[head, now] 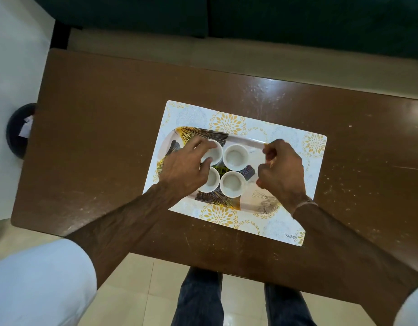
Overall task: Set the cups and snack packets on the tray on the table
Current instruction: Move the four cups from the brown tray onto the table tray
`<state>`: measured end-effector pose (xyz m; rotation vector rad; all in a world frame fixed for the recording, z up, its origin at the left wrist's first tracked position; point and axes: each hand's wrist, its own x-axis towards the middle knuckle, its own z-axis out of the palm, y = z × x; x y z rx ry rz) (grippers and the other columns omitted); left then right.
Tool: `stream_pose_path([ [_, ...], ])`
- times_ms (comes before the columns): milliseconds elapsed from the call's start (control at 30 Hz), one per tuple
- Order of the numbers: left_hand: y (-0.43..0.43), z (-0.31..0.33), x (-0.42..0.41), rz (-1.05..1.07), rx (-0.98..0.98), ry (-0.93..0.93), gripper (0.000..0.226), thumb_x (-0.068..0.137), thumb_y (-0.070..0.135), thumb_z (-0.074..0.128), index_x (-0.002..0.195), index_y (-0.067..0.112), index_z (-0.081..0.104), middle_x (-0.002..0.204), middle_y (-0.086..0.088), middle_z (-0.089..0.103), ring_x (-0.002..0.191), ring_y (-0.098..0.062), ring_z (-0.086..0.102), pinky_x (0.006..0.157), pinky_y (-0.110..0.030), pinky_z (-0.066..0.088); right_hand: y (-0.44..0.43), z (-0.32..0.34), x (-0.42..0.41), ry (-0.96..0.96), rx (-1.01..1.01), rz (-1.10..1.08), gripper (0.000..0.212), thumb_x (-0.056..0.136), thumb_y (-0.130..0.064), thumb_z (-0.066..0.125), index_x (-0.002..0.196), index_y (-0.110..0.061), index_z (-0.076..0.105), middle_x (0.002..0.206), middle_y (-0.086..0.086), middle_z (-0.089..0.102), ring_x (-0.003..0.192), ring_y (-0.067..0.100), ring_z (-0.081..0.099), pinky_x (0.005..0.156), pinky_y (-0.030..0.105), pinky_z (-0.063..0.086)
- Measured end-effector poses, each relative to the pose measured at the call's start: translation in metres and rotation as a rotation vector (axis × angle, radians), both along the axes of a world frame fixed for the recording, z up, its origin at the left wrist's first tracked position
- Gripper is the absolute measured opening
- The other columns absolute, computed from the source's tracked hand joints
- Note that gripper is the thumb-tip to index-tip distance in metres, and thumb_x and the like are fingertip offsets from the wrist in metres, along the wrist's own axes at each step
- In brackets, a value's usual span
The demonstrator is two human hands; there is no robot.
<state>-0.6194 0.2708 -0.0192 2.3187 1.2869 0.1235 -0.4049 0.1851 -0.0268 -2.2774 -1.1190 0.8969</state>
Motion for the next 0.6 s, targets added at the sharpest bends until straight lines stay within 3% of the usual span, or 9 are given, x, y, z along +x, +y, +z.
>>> stream_pose_path([
  [100,0.006,0.003,0.018,-0.077,-0.003,0.022,0.04,0.096,0.026,0.055,0.136,0.028,0.056,0.143,0.012,0.054,0.115,-0.015,0.062,0.077,-0.035,0.052,-0.015,-0.005,0.006,0.08,-0.154,0.128,0.032,0.068,-0.004,0.066,0.097,-0.016,0.067,0.091,0.0,0.07,0.084,0.02,0.066,0.079,0.038,0.059],
  [200,0.014,0.003,0.04,-0.144,-0.055,0.068,0.039,0.098,0.033,0.053,0.137,0.028,0.056,0.143,0.011,0.056,0.123,-0.018,0.059,0.086,-0.034,0.049,-0.031,-0.009,-0.002,0.148,-0.177,0.261,0.039,0.071,-0.003,0.063,0.108,-0.015,0.071,0.099,0.004,0.075,0.084,0.017,0.067,0.086,0.031,0.057],
  [367,0.022,0.001,0.065,-0.152,-0.063,0.162,0.039,0.092,0.02,0.055,0.128,0.032,0.065,0.125,0.003,0.07,0.11,-0.026,0.066,0.085,-0.04,0.055,-0.038,-0.017,-0.014,0.115,-0.087,0.309,0.018,0.086,-0.016,0.069,0.103,-0.011,0.074,0.098,0.008,0.078,0.078,0.024,0.075,0.078,0.038,0.059],
  [600,0.025,0.002,0.078,-0.182,-0.062,0.204,0.036,0.088,0.015,0.059,0.118,0.033,0.072,0.12,0.003,0.073,0.102,-0.025,0.068,0.081,-0.037,0.055,-0.04,-0.019,-0.014,0.109,-0.118,0.332,0.021,0.091,-0.017,0.064,0.108,-0.015,0.076,0.103,0.006,0.078,0.088,0.026,0.074,0.08,0.039,0.059],
])
